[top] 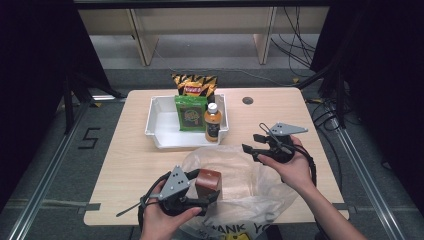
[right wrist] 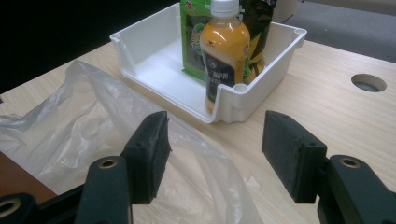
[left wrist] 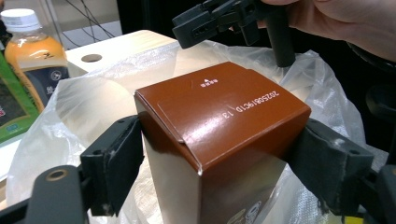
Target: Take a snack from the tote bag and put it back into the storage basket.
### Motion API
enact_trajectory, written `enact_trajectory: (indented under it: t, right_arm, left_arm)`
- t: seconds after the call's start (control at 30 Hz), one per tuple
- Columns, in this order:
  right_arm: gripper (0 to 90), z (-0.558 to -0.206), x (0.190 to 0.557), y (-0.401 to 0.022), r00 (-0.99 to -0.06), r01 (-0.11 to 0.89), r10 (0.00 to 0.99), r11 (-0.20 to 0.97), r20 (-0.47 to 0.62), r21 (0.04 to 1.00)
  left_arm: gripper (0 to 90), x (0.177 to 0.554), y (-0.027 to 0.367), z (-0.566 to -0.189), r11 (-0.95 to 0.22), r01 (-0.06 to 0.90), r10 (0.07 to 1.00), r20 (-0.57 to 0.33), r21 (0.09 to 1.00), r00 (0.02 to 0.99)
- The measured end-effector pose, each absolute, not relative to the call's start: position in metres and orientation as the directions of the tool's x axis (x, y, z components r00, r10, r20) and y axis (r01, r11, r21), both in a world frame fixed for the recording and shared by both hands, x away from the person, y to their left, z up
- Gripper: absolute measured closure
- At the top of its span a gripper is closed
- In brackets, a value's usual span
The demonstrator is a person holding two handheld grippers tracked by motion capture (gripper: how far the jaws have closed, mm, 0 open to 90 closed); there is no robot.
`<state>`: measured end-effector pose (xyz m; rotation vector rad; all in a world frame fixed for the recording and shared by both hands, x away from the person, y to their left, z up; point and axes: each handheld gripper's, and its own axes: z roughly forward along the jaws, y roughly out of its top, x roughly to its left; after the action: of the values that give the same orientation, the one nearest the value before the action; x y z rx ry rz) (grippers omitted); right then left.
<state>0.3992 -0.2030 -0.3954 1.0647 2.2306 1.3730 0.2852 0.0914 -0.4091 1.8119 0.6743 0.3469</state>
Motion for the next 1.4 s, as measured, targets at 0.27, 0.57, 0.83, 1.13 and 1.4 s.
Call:
enact_trajectory:
  t: [0.27,0.57,0.83,1.13,1.4]
  right_arm:
    - [41.7,-0.397,0.399,-0.202,-0.666,0.425,0.738,0.26,0.105,0.867]
    - [41.8,-0.397,0.399,-0.202,-0.673,0.441,0.731,0.274,0.113,0.854]
    - [41.7,-0.397,0.399,-0.202,-0.677,0.438,0.728,0.276,0.111,0.856]
    - [41.5,-0.397,0.4,-0.202,-0.685,0.426,0.722,0.291,0.096,0.856]
    - [40.9,-0.399,0.399,-0.2,-0.672,0.439,0.732,0.273,0.111,0.856]
  left_arm:
    - [19.4,0.295,0.098,-0.402,-0.241,0.243,0.57,-0.066,0.94,0.819]
    - [19.4,0.304,0.102,-0.403,-0.3,0.218,0.526,-0.029,0.929,0.85]
    - [18.9,0.307,0.104,-0.41,-0.276,0.239,0.537,-0.057,0.931,0.842]
    - [9.6,0.299,0.1,-0.414,-0.22,0.275,0.634,-0.078,0.936,0.77]
    - [6.8,0.293,0.093,-0.418,-0.198,0.29,0.677,-0.083,0.936,0.731]
